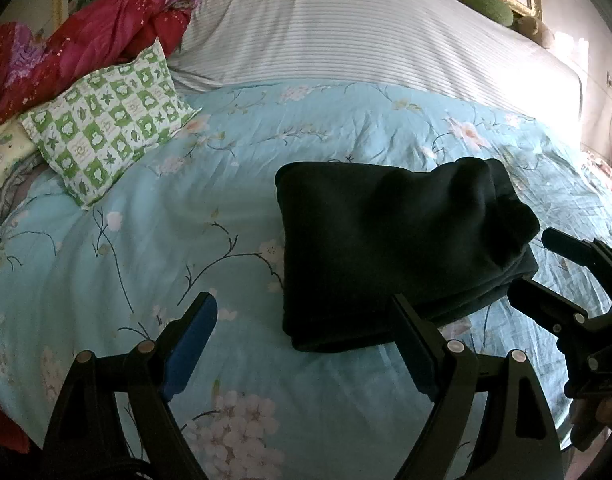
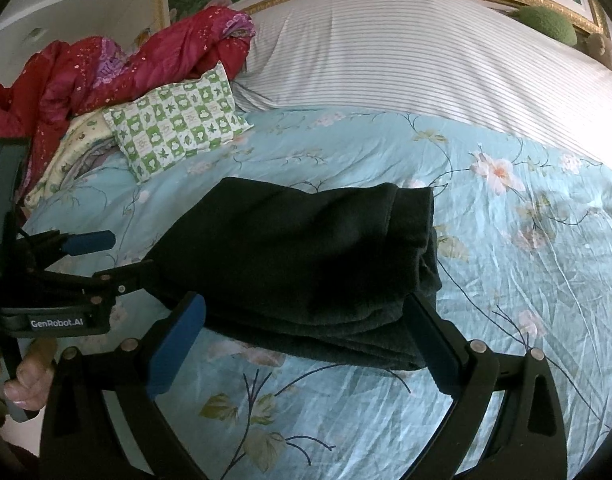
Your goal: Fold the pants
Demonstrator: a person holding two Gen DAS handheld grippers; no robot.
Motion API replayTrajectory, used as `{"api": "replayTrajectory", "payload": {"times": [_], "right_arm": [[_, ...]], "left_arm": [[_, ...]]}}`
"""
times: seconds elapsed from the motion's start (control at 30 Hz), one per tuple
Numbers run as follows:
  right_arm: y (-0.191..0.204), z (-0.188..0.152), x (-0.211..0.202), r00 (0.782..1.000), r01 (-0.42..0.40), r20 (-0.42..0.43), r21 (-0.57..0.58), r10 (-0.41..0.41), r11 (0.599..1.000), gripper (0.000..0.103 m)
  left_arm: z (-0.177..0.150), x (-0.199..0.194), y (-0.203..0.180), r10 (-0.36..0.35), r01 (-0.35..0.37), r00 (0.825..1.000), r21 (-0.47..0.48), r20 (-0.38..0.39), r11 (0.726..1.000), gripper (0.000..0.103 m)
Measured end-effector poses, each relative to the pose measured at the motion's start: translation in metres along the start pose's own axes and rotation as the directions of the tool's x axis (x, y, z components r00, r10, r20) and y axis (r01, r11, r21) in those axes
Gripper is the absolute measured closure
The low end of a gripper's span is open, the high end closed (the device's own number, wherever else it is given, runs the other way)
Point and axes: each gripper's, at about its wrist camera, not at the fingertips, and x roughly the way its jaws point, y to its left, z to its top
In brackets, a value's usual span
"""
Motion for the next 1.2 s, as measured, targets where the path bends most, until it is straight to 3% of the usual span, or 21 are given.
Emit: {"api": "replayTrajectory", "payload": {"times": [1.2], "right_arm": [[-0.0008, 0.0060, -0.0070, 1.000, 0.011, 0.016, 0.012, -0.011, 1.000, 0.004]], "left_arm": [[0.0047, -0.0065, -0.0076, -0.012, 0.012, 1.000, 0.013, 0.025, 1.000, 0.016]]}}
